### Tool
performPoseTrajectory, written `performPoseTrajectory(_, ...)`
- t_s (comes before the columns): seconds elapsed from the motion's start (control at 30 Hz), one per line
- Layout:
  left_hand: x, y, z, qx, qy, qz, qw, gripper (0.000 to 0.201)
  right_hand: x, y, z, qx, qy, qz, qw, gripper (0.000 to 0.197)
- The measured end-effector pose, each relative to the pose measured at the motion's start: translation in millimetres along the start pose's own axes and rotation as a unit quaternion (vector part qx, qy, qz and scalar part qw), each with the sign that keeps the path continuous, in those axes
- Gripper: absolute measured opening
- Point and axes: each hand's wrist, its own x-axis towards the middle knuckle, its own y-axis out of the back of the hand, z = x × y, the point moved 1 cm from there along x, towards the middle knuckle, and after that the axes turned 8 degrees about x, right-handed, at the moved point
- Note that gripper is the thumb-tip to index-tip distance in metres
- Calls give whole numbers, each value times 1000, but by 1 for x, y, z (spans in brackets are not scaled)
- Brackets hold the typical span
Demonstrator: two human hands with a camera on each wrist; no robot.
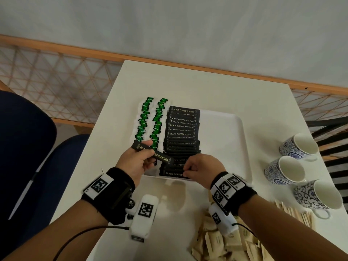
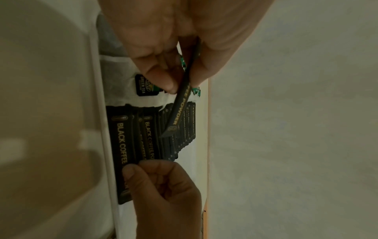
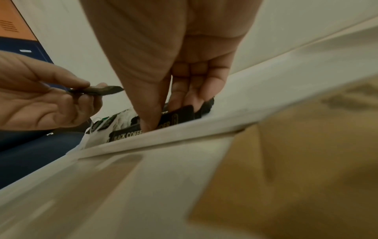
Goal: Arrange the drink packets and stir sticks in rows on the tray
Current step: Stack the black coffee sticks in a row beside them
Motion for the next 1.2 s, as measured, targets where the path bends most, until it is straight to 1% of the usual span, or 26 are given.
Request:
performPoseTrajectory(0.1, 0, -2, -1, -21, 4, -2, 1000, 25, 4, 0, 2, -5, -8, 21, 1000, 10)
performPoseTrajectory(0.27, -1, -6, -5, -24, -1, -19, 1000, 25, 7, -1, 4, -8, -9, 28, 1000, 11)
performPoseTrajectory(0.37, -1, -9, -8, -23, 3, -21, 1000, 25, 6, 3, 6, 11, -6, 32, 999, 10)
performPoseTrajectory(0.43, -2, -11, -10, -24, 8, -23, 999, 24, 5, 7, 9, 55, 8, 76, 996, 8)
performPoseTrajectory(0.5, -3, -14, -12, -18, 12, -27, 999, 23, 2, 10, 9, 132, 25, 132, 982, 11)
performPoseTrajectory(0.53, -4, -16, -14, -14, 15, -30, 999, 23, 0, 11, 7, 168, 32, 140, 975, 13)
performPoseTrajectory(0.57, -5, -18, -15, -12, 18, -35, 999, 23, -1, 11, 4, 192, 40, 130, 972, 16)
performPoseTrajectory(0.6, -6, -21, -17, -10, 21, -41, 999, 23, -3, 11, 1, 200, 47, 104, 973, 18)
performPoseTrajectory(0.67, -9, -24, -19, -5, 26, -56, 998, 23, -6, 11, -5, 174, 54, 43, 982, 21)
performPoseTrajectory(0.7, -10, -25, -19, 0, 27, -62, 998, 22, -7, 12, -5, 161, 50, 30, 985, 20)
performPoseTrajectory(0.77, -10, -24, -18, 25, 16, -59, 998, 21, -8, 14, -1, 169, 29, 33, 985, 16)
performPoseTrajectory(0.83, -7, -21, -16, 52, -7, -31, 998, 20, -10, 17, 6, 162, 9, 32, 986, 13)
performPoseTrajectory(0.9, -4, -17, -13, 63, -25, -3, 998, 19, -12, 17, 12, 120, 1, 13, 993, 14)
performPoseTrajectory(0.97, -2, -16, -11, 76, -36, 8, 996, 19, -14, 14, 13, 61, 3, -7, 998, 16)
performPoseTrajectory(1.07, -6, -23, -11, 112, -37, -20, 993, 23, -12, 8, 11, -4, 19, -27, 999, 18)
performPoseTrajectory(1.2, -11, -34, -18, 145, -17, -57, 988, 29, -7, 6, 7, -28, 29, -17, 999, 18)
